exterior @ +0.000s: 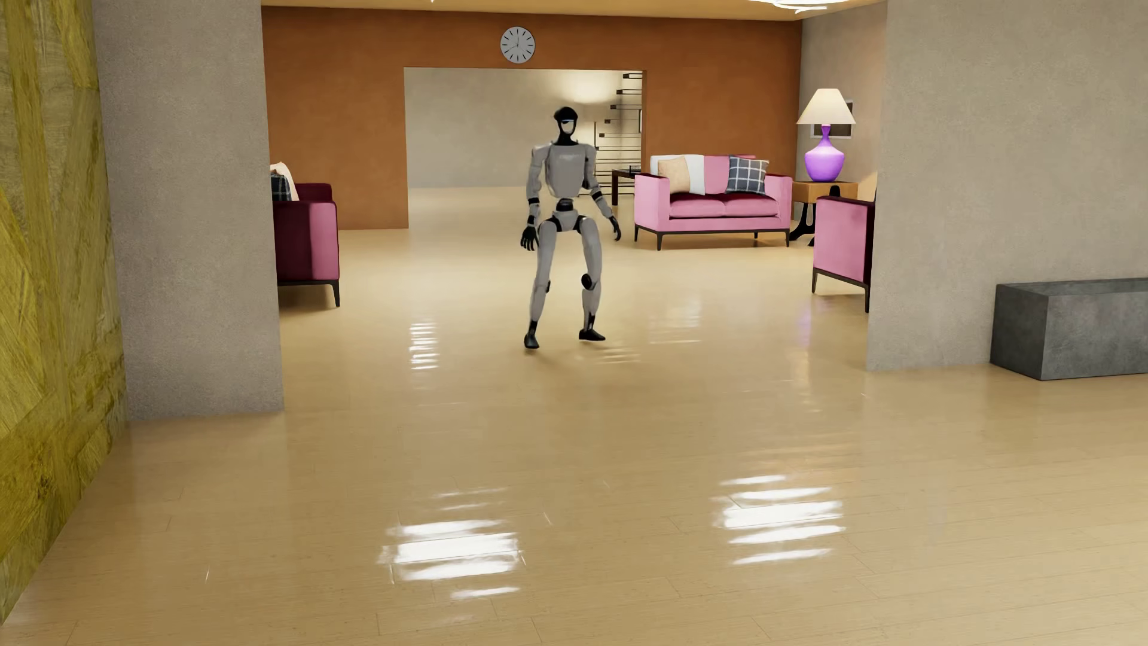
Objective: Turn back
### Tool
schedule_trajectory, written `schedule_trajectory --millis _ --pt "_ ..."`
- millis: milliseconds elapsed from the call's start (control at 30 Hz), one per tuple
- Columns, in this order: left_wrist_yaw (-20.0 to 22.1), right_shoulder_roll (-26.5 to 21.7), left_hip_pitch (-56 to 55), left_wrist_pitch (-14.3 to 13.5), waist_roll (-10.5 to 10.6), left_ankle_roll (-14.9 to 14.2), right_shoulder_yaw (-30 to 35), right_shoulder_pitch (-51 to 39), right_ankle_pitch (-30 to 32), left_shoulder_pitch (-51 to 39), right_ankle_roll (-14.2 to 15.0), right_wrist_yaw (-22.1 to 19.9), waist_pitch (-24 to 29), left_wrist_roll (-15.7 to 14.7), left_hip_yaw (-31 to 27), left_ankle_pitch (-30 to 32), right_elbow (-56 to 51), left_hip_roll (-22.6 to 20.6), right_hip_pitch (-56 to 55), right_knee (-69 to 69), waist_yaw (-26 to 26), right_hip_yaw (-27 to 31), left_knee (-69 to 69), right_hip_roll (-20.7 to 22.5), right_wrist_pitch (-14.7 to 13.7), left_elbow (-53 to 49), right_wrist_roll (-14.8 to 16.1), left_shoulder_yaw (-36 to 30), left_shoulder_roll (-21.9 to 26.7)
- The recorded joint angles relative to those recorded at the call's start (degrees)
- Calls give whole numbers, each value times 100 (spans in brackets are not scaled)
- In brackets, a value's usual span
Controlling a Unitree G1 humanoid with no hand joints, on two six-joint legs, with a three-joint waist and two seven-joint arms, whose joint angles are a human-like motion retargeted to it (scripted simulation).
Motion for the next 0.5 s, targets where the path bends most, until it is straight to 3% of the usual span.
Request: schedule_trajectory --millis 67,133,200,300,367,500 --pt "234 177 -11 11 -34 -41 -261 292 132 107 0 -7 -35 -179 -45 30 -47 66 128 -284 2 -98 -51 78 -16 -13 248 422 -151" --pt "425 232 16 28 -22 -100 -65 171 170 292 11 182 -51 -295 40 37 38 188 114 -357 19 -51 -76 202 83 52 54 641 -394" --pt "199 69 77 25 -2 -190 132 -124 133 495 -34 363 -55 -258 179 57 7 339 18 -257 52 59 -103 355 42 216 -189 621 -558" --pt "-313 69 115 305 34 -365 -84 -564 3 563 -181 -92 -27 85 206 103 -309 565 -40 -21 86 66 -56 553 9 428 -231 327 -673" --pt "-470 68 8 328 60 -486 -145 -766 -116 552 -302 -474 10 277 -37 154 -599 666 -2 132 86 -169 62 589 -170 476 -276 230 -603" --pt "-308 13 -627 34 173 -693 -331 -929 -365 372 -558 -765 123 279 -1050 295 -1162 710 112 397 110 -1121 518 505 -478 -76 -206 207 -421"
